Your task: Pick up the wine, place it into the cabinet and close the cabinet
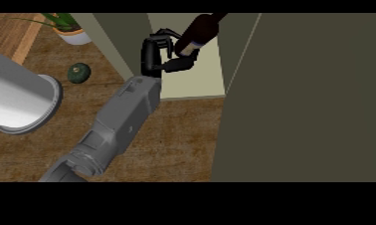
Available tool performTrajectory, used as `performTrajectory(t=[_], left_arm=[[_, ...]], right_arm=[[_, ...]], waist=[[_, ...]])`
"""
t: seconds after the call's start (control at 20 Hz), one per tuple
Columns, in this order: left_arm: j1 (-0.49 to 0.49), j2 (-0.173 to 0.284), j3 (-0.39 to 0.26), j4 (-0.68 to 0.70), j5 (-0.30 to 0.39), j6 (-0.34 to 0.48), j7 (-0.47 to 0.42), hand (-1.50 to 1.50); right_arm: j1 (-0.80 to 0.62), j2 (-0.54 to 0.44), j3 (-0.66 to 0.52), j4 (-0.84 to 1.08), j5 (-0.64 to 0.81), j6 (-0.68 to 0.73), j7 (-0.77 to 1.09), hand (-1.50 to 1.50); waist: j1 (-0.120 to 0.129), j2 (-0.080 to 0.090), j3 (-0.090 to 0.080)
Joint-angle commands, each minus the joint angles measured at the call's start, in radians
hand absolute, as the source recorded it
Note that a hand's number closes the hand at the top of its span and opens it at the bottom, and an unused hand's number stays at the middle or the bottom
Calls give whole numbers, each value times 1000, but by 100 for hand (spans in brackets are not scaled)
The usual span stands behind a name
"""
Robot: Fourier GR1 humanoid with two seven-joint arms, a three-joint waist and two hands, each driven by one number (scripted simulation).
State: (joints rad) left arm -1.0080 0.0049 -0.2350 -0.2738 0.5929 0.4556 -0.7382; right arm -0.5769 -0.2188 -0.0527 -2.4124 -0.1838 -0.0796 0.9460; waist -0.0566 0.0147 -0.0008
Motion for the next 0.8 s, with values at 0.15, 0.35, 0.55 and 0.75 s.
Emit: performTrajectory(t=[0.15, 0.35, 0.55, 0.75], left_arm=[[-81, 1, 21, 106, -22, 52, -17, 150], [-115, 29, 18, 173, -43, 117, -15, 150], [-105, 19, 9, 203, -63, 115, -23, 150], [-136, 57, 21, 222, -60, 73, 27, 150]], right_arm=[[5, -2, -36, -66, -78, -1, 29, -150], [-23, 5, 0, -60, -54, -2, 28, -150], [4, 21, -2, -22, -55, 14, -24, -150], [-35, 18, 13, -18, -36, 2, -3, -150]], waist=[[0, 0, 0], [-25, 10, 0], [-17, 14, 0], [-26, 17, -1]])
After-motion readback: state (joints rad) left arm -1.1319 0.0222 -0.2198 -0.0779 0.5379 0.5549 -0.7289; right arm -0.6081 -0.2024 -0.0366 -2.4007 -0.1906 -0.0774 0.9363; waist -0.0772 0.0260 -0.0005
